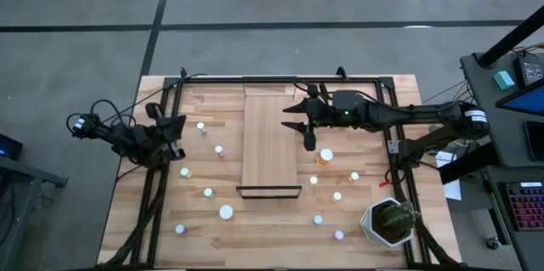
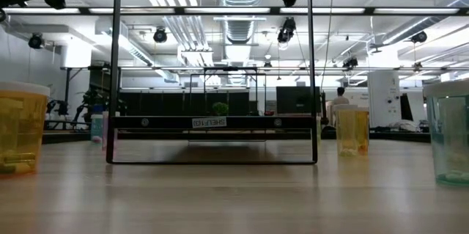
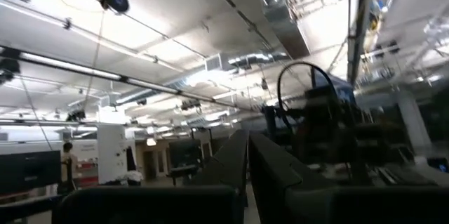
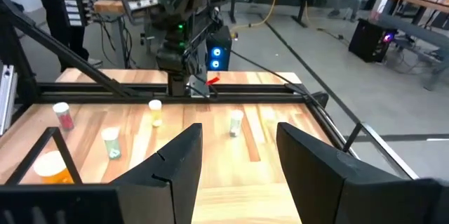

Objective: Pick and place medicine bottles onto shelf by color
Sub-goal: Put the pink pill bottle on the shelf

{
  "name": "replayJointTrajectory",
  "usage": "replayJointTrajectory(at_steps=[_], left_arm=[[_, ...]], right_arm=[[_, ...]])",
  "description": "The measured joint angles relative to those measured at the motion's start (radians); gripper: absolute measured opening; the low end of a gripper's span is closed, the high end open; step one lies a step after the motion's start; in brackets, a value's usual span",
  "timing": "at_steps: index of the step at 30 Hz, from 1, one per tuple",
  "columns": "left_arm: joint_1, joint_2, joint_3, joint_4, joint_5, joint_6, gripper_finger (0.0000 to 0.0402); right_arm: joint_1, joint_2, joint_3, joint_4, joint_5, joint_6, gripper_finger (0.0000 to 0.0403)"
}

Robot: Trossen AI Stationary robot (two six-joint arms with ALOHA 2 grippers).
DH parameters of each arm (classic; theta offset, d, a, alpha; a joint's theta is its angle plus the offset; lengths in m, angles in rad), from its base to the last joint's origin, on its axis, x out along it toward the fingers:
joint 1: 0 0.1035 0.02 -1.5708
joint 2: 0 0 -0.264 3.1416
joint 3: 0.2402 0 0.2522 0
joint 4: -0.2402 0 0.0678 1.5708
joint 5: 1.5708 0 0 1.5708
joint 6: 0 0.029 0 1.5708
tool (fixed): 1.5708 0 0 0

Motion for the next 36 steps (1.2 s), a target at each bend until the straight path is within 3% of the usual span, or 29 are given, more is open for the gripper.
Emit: replayJointTrajectory(at_steps=[7, 17, 22, 30, 33, 36], left_arm=[[0.000, -0.001, 0.000, 0.108, 0.000, 0.025, 0.0000], [0.000, -0.002, -0.001, 0.099, 0.000, 0.016, 0.0000], [0.000, 0.004, -0.002, 0.098, -0.001, 0.015, 0.0000], [0.000, 0.005, -0.002, 0.098, -0.002, 0.014, 0.0000], [0.000, 0.005, -0.002, 0.099, -0.003, 0.013, 0.0000], [0.000, 0.005, -0.002, 0.099, -0.003, 0.013, 0.0000]], right_arm=[[0.006, 0.073, 0.082, -0.060, -0.009, -0.049, 0.0173], [0.041, 0.175, 0.295, -0.487, -0.027, -0.001, 0.0173], [0.042, 0.190, 0.396, -0.764, -0.026, 0.115, 0.0173], [0.060, 0.183, 0.425, -1.016, -0.014, 0.418, 0.0173], [0.118, 0.180, 0.413, -1.105, 0.061, 0.504, 0.0173], [0.207, 0.180, 0.379, -1.121, 0.204, 0.519, 0.0173]])
